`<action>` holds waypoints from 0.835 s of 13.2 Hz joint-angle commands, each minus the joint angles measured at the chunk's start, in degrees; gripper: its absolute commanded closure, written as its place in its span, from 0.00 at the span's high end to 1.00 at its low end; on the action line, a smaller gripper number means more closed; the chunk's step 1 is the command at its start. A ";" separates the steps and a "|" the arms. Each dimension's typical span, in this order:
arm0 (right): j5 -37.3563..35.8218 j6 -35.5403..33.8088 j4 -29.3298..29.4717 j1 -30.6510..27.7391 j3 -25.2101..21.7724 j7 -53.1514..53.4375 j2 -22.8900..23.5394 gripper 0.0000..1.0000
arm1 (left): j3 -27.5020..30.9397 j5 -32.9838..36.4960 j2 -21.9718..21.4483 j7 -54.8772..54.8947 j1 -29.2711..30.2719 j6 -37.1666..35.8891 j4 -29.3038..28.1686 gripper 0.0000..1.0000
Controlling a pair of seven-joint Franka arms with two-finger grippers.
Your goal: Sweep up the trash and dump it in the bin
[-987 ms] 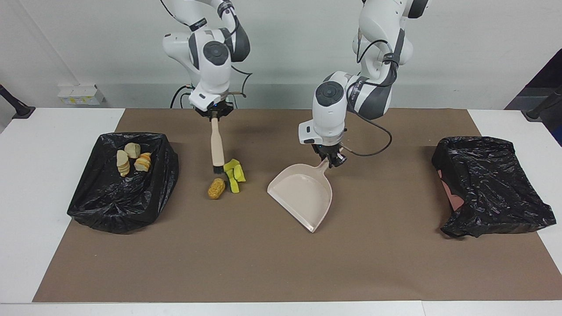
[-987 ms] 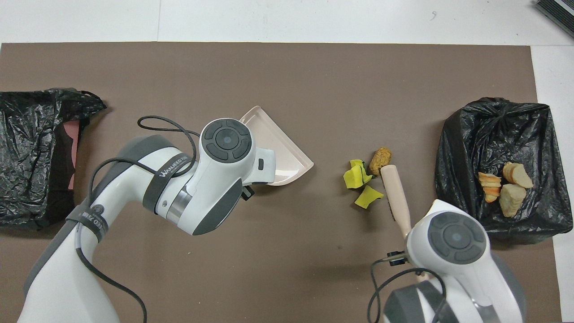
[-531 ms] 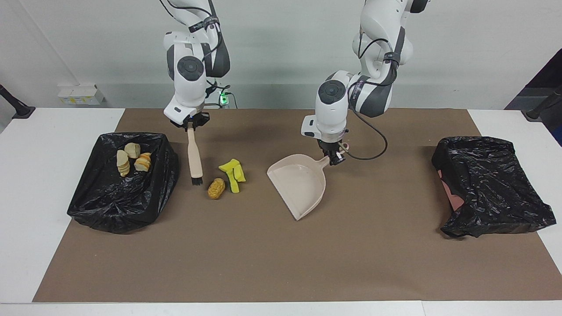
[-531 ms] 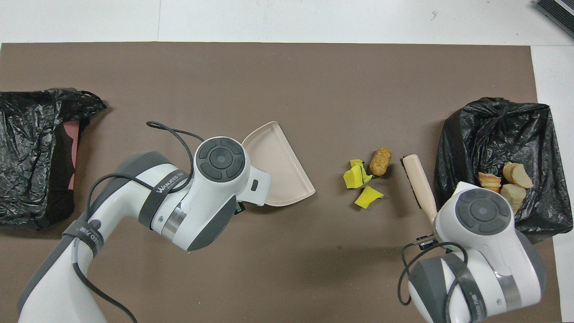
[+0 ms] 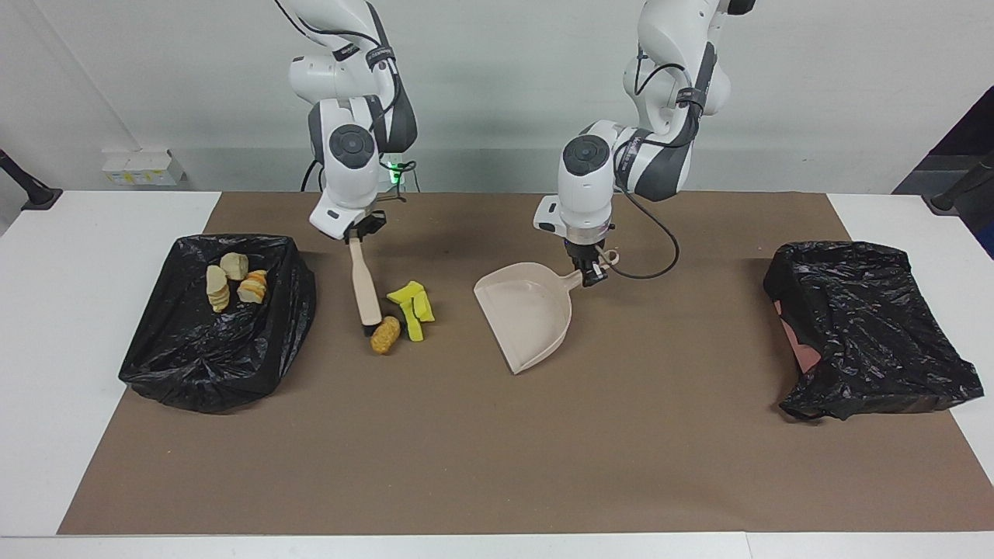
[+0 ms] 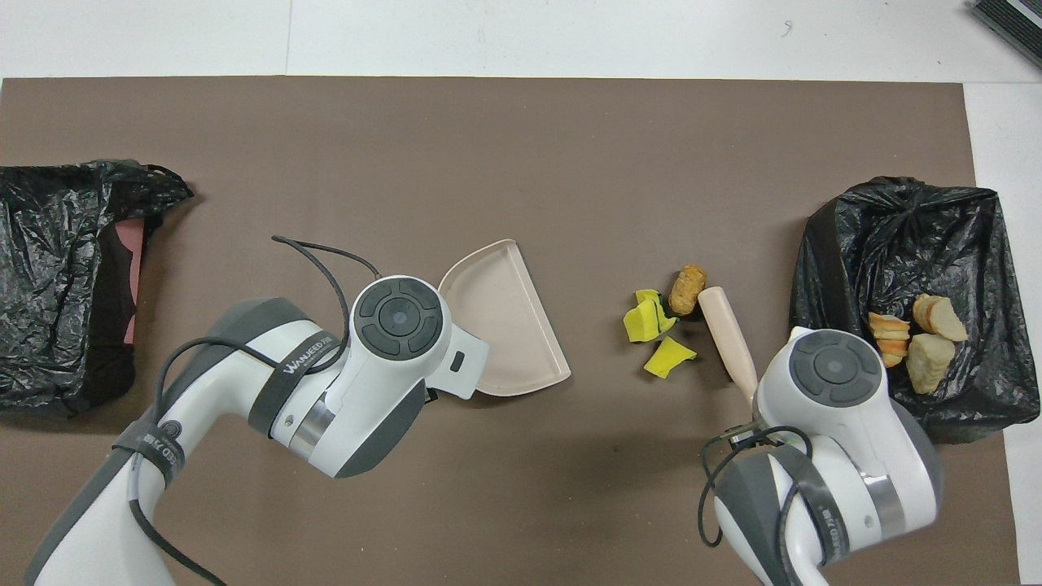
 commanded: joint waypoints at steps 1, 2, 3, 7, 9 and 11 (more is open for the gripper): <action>5.73 2.13 1.63 4.34 0.31 2.35 2.47 0.00 | 0.27 1.20 -2.73 1.79 -0.69 1.27 -3.99 0.00; 7.92 2.13 2.34 6.19 0.23 2.35 2.90 0.00 | 0.35 1.37 -3.60 1.87 -1.56 1.36 -5.13 0.00; 10.64 2.56 2.61 6.64 0.31 2.18 3.00 0.00 | 0.27 3.81 -3.79 1.96 -1.75 1.62 -5.49 0.00; 24.25 3.63 6.64 11.91 0.23 2.00 5.45 0.00 | 0.27 4.27 -4.05 3.72 -1.66 1.88 -5.93 0.00; 29.37 2.49 9.01 12.01 0.31 2.17 6.42 0.00 | 0.35 4.71 -4.05 3.81 -1.57 1.89 -5.93 0.00; 29.48 -2.76 13.48 11.66 0.14 2.35 6.78 0.00 | 0.27 4.71 -4.05 4.24 -1.05 1.97 -6.02 0.00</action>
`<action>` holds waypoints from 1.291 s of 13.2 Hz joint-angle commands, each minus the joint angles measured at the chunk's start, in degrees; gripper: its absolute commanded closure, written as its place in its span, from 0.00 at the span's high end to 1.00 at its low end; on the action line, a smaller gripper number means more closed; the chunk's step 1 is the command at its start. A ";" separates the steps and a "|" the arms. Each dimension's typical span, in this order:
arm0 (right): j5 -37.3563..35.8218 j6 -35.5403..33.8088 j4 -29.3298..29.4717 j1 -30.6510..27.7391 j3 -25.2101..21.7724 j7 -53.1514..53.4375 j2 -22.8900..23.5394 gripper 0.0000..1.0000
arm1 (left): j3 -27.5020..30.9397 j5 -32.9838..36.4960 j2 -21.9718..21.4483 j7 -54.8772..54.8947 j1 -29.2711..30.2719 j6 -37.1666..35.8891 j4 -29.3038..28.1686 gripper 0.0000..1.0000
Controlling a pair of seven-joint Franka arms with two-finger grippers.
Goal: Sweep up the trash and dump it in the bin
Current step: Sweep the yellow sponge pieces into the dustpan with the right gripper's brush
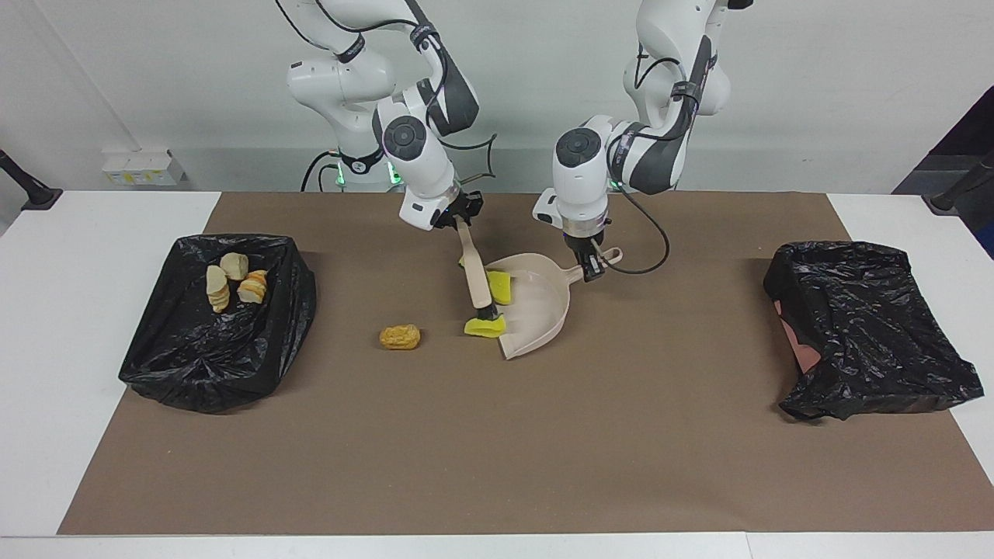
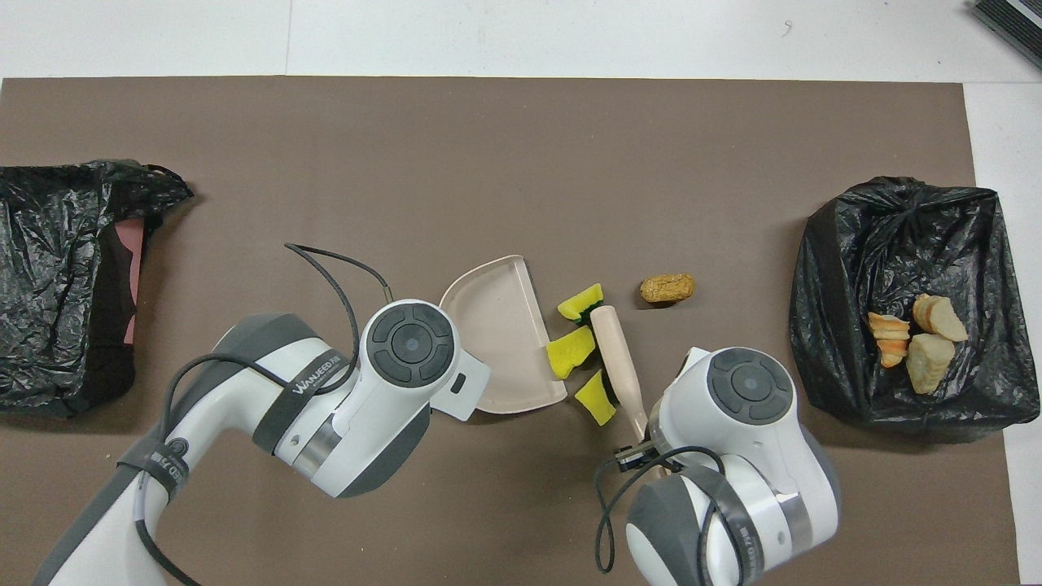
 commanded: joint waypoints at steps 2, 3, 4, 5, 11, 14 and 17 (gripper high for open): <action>0.06 -13.68 9.71 -2.47 -1.18 0.74 0.55 0.00 | 0.57 1.64 -2.00 1.29 -0.03 1.70 -2.77 0.00; -4.21 -17.38 12.79 -5.00 -1.01 0.40 0.64 0.00 | 0.65 1.64 -2.00 1.29 0.14 1.70 -2.77 0.00; -8.78 -19.24 15.43 -6.07 -0.66 0.22 1.59 0.00 | 0.65 1.64 -1.91 1.20 0.15 1.78 -2.69 0.00; -13.09 -18.39 15.89 -6.08 -0.57 0.22 2.21 0.00 | 0.65 1.64 -1.91 1.20 0.15 1.87 -2.69 0.00; -33.68 -10.05 14.05 -12.40 -0.92 -0.93 8.27 0.00 | 0.65 1.64 -1.73 1.29 0.15 2.67 -2.60 0.00; -38.09 -4.52 10.46 -14.69 -0.75 -0.75 10.22 0.00 | 0.65 1.64 -1.73 1.29 0.23 2.93 -2.60 0.00; -34.08 -3.18 6.42 -13.13 -0.39 -0.92 10.39 0.00 | 0.65 1.64 -1.73 1.29 0.23 2.93 -2.69 0.00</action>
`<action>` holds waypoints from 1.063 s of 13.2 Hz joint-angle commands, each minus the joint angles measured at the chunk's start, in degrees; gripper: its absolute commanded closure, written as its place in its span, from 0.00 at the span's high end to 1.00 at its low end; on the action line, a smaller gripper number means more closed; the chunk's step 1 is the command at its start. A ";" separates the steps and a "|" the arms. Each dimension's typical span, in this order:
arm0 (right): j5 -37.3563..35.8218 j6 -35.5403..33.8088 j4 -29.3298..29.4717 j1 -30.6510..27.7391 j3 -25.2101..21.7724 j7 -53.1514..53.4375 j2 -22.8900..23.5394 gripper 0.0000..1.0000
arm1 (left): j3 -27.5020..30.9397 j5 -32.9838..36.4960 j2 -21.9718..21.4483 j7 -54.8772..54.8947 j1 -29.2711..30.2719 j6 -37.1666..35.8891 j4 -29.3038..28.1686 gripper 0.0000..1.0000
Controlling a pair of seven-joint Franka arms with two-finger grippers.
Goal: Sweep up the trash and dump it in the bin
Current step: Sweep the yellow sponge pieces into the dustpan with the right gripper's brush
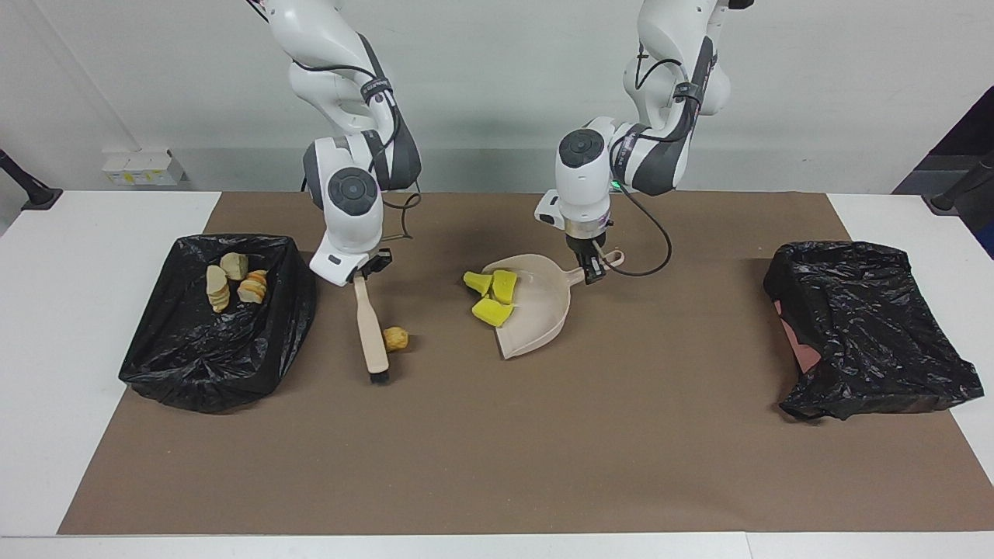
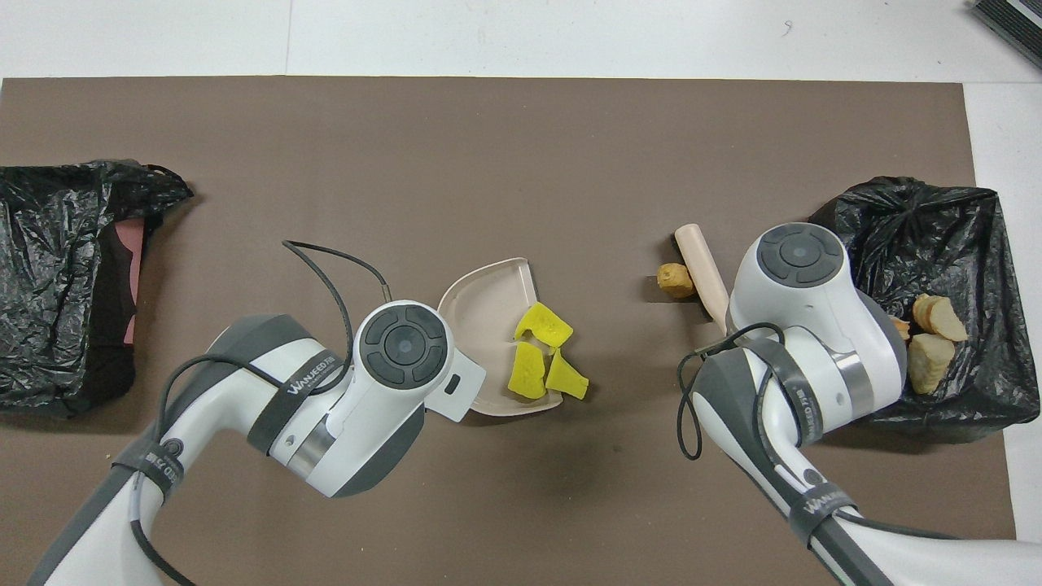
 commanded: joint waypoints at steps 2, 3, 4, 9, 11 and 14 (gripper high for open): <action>10.86 2.60 -3.71 6.74 0.95 -0.12 -1.31 0.00 | 0.30 1.51 -1.73 0.23 0.74 1.66 -2.39 0.00; 12.98 2.77 -3.45 8.59 0.95 0.32 -1.31 0.00 | 0.30 1.51 -1.65 0.23 1.00 1.65 -2.39 0.00; 16.22 3.12 -3.45 10.00 0.95 0.50 -1.40 0.00 | 0.21 1.51 -1.64 0.15 1.00 1.74 -2.39 0.00; 32.66 5.59 -2.23 17.13 0.95 4.53 -1.49 0.00 | 0.21 1.42 -1.73 -0.12 1.00 0.87 -2.39 0.00; 32.52 2.01 -0.47 16.70 0.52 5.86 -2.28 0.00 | 0.21 1.42 -1.73 0.14 1.44 0.86 -2.39 0.00; 28.14 -1.35 0.51 16.26 0.16 7.95 -4.82 0.00 | 0.21 1.34 -1.29 5.92 3.89 1.47 -2.30 0.00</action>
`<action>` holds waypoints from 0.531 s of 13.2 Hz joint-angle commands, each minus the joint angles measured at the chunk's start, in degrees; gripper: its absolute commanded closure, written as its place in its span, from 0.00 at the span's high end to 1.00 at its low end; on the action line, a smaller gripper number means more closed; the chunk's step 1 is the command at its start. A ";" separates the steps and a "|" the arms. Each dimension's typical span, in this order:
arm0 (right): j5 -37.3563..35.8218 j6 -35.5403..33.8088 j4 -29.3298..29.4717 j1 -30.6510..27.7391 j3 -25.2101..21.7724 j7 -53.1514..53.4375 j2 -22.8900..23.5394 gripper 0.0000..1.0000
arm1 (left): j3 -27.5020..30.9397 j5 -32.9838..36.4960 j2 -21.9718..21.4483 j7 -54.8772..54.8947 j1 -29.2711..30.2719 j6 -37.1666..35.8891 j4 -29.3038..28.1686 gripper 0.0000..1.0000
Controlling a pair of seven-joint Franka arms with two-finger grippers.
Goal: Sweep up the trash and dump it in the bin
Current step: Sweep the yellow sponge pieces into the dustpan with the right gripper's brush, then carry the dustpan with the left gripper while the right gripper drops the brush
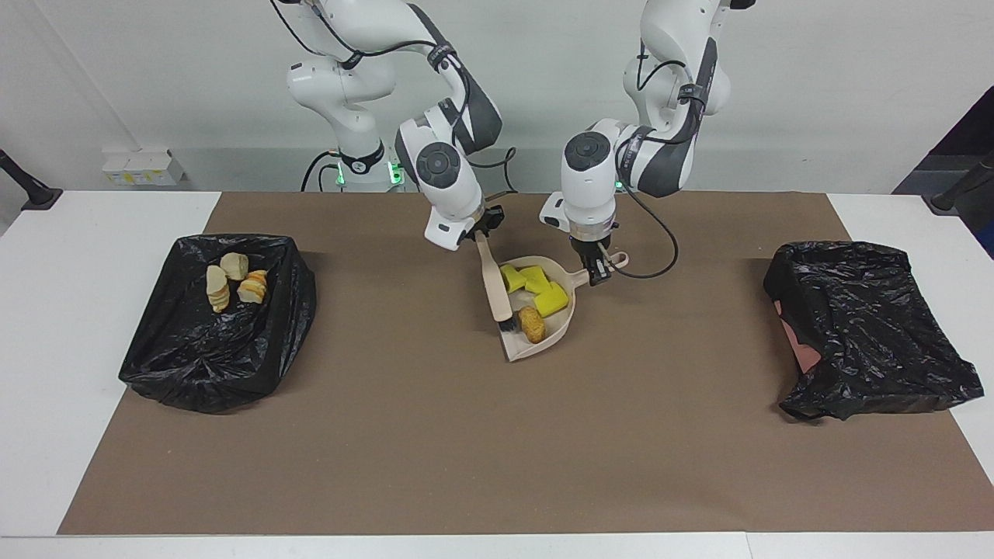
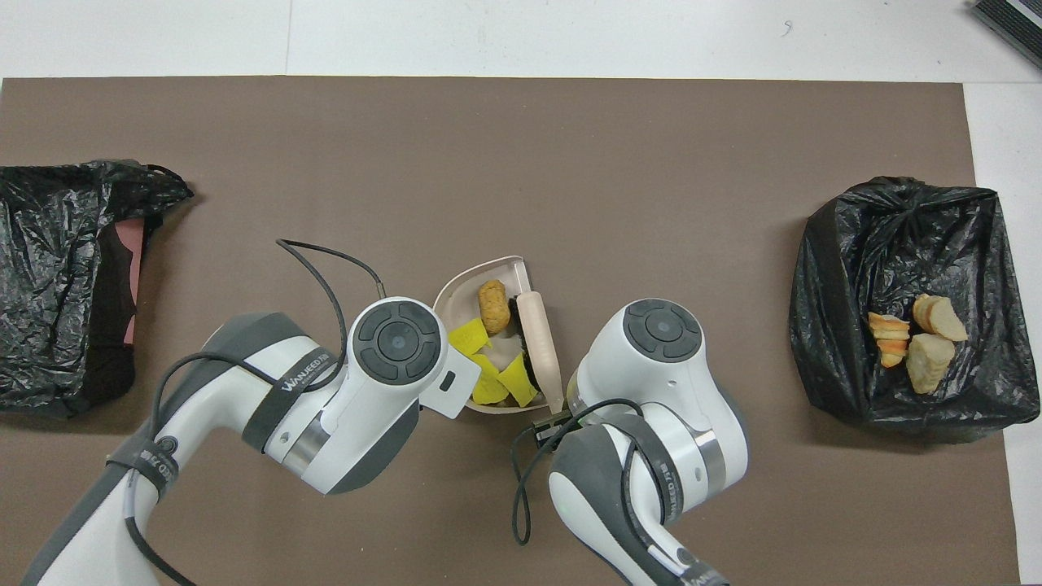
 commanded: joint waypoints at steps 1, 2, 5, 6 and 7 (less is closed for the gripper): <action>-5.78 -3.15 0.35 -0.71 0.22 5.48 -3.57 0.00 | -0.06 0.98 -1.04 6.59 3.87 1.50 -2.02 0.00; -8.43 -3.94 0.52 -0.79 0.30 7.95 -4.80 0.00 | -0.15 0.81 -0.95 7.75 4.66 1.50 -2.02 0.00; -8.72 -9.37 0.44 0.08 0.74 14.61 -9.01 0.00 | -0.06 -0.59 -1.29 11.43 6.76 0.97 -1.23 0.00; -8.02 -10.79 0.00 1.65 1.09 19.53 -10.16 0.00 | -0.06 -1.91 -1.91 14.50 9.13 0.80 -1.14 0.00; -6.80 -10.37 -1.31 4.36 1.10 22.80 -11.74 0.00 | 0.03 -2.61 -3.04 17.84 10.63 0.19 -1.14 0.00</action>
